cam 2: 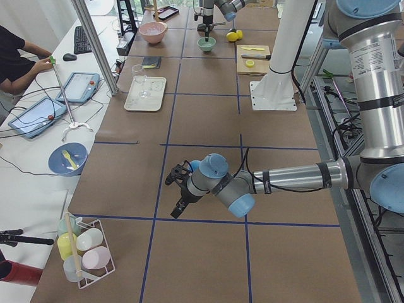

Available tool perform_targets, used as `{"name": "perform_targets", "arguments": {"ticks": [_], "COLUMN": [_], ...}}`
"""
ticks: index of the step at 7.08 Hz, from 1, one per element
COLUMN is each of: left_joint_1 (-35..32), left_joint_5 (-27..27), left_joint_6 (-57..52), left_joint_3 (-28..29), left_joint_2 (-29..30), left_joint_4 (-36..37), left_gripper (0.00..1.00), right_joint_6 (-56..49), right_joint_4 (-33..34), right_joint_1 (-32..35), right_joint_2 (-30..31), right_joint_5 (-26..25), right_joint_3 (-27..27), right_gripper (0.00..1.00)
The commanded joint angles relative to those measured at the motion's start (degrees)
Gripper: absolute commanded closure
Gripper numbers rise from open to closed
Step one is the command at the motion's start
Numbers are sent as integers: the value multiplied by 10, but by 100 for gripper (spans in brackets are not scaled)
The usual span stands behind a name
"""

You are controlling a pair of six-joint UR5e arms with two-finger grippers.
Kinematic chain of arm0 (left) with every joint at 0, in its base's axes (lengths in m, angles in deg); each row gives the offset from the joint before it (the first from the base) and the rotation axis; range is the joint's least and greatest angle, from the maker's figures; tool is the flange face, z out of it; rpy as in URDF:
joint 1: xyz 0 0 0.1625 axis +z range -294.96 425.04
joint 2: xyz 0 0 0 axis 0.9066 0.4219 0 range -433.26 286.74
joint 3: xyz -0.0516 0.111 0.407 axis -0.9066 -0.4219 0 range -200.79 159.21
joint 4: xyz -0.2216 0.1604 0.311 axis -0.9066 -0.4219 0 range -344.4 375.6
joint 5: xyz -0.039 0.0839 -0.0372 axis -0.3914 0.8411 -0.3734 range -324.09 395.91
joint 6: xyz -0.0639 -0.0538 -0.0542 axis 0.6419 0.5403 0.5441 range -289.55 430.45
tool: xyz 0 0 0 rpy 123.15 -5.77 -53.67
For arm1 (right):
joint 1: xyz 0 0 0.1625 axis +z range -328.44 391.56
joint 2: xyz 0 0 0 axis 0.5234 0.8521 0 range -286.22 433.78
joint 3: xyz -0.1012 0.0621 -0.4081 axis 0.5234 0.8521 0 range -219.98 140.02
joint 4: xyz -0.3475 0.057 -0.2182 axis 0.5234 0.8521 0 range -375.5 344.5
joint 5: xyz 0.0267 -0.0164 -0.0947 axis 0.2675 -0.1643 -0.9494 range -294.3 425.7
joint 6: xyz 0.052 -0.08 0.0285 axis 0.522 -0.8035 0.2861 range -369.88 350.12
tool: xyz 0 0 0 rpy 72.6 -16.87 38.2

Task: Pour ice into bowl

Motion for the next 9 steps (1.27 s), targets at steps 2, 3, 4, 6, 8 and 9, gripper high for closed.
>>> {"name": "perform_targets", "arguments": {"ticks": [2, 3, 4, 6, 8, 9], "left_joint_1": [1, 1, -1, -39, -91, -125], "left_joint_5": [-1, -11, -57, -122, -132, -132], "left_joint_6": [0, 0, -1, -2, -69, -130], "left_joint_3": [-5, -10, -13, -42, -55, -50], "left_joint_2": [1, 2, 12, 54, 112, 155], "left_joint_4": [3, 14, 63, 200, 359, 454], "left_gripper": [0, 0, 0, 0, 0, 0], "right_joint_6": [-4, -9, -53, -180, -374, -495], "right_joint_4": [-5, -2, 6, 82, 228, 326], "right_joint_1": [17, 50, 87, 161, 245, 289], "right_joint_2": [28, 33, 33, 34, 28, 19], "right_joint_5": [6, 19, 55, 71, 71, 71], "right_joint_3": [-36, -44, -39, -40, -52, -54], "right_gripper": [0, 0, 0, 0, 0, 0]}}
